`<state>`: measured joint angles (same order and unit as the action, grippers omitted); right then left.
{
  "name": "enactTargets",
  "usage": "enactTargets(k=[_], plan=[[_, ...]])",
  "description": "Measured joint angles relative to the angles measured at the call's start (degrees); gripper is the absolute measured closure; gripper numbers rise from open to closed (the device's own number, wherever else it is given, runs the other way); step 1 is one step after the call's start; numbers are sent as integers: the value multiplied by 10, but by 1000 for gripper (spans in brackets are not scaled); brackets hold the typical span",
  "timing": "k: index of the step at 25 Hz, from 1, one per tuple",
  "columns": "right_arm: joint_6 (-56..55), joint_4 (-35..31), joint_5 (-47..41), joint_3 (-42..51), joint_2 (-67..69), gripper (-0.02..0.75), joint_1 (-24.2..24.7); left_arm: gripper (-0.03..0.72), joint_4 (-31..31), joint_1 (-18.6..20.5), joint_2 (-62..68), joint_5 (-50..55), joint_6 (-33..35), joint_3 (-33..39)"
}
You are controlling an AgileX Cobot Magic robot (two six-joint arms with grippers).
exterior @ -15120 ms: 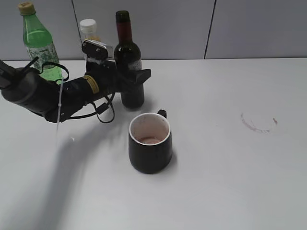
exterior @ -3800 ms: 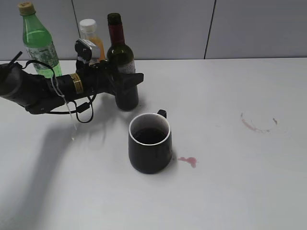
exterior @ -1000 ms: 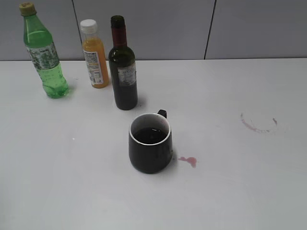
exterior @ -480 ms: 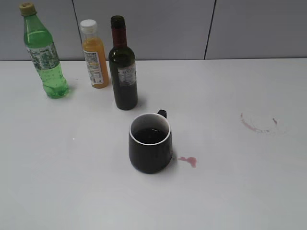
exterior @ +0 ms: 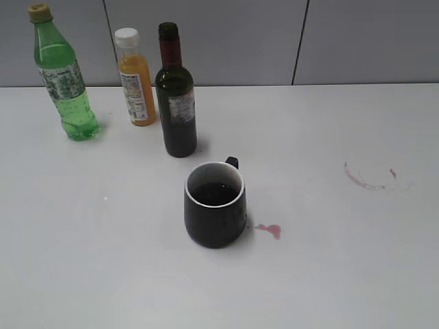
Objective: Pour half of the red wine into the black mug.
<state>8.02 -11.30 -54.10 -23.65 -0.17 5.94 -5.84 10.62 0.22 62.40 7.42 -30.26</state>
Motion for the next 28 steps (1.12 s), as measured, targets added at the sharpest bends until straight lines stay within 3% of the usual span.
enactTargets(k=[5,17,28], plan=[[0,-1,0,0,0,165,0,97,-6,-6,-5,-9,-2,3],[0,-1,0,1,0,165,0,97,-18,-92,-5,-19,-3,12],[0,-1,0,1,0,165,0,97,-18,-90,-5,-19,-3,12]])
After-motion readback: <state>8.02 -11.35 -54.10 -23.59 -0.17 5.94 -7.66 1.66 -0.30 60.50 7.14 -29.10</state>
